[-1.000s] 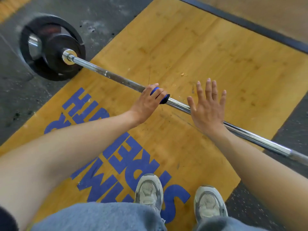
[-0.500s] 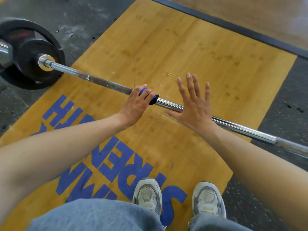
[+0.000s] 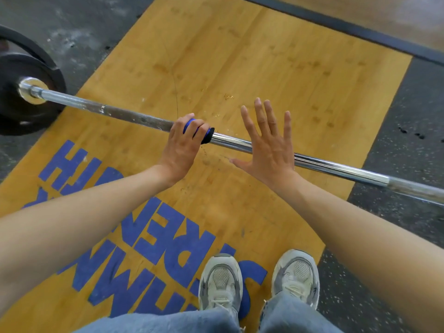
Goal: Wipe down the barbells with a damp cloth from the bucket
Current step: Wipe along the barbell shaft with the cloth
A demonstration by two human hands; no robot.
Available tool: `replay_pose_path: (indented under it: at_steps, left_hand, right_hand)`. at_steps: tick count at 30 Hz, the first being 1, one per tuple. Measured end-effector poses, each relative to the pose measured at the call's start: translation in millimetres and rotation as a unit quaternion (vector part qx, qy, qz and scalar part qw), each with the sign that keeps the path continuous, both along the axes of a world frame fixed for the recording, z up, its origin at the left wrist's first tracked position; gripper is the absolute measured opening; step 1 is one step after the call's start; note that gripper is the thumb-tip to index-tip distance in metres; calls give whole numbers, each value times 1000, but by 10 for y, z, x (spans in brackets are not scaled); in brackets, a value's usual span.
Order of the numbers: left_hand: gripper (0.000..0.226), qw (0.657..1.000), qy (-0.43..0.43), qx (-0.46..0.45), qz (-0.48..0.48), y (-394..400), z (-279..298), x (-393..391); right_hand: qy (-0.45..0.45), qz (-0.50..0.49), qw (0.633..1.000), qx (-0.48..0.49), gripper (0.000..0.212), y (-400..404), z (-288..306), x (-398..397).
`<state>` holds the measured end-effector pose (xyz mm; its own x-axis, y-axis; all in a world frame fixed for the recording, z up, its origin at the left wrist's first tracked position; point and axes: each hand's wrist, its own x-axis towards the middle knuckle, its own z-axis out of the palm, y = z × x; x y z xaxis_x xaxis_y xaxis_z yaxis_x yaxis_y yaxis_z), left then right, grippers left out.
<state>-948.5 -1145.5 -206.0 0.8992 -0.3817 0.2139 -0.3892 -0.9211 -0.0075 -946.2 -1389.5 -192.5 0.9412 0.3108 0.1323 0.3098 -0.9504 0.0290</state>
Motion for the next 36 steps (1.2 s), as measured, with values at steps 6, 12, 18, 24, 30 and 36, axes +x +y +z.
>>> replay_pose_path:
  at_steps: [6, 12, 18, 24, 30, 36]
  left_hand:
    - [74, 1000, -9, 3, 8, -47, -12, -30]
    - [52, 989, -87, 29, -113, -542, -137, -143]
    - [68, 996, -83, 27, 16, 66, -210, -33]
    - [61, 993, -112, -24, 28, -119, -225, -24]
    - [60, 994, -91, -40, -34, -520, -258, -121]
    - [62, 993, -72, -87, 40, -286, -169, 103]
  right_hand:
    - [0, -34, 999, 6, 129, -6, 15, -105]
    - [25, -55, 998, 18, 136, 16, 72, -187]
    - [41, -60, 997, 19, 140, 47, 137, -204]
    - [41, -82, 996, 8, 144, 111, 175, -194]
    - [60, -84, 995, -3, 153, 93, 215, -115]
    - [50, -85, 995, -12, 154, 78, 212, 68]
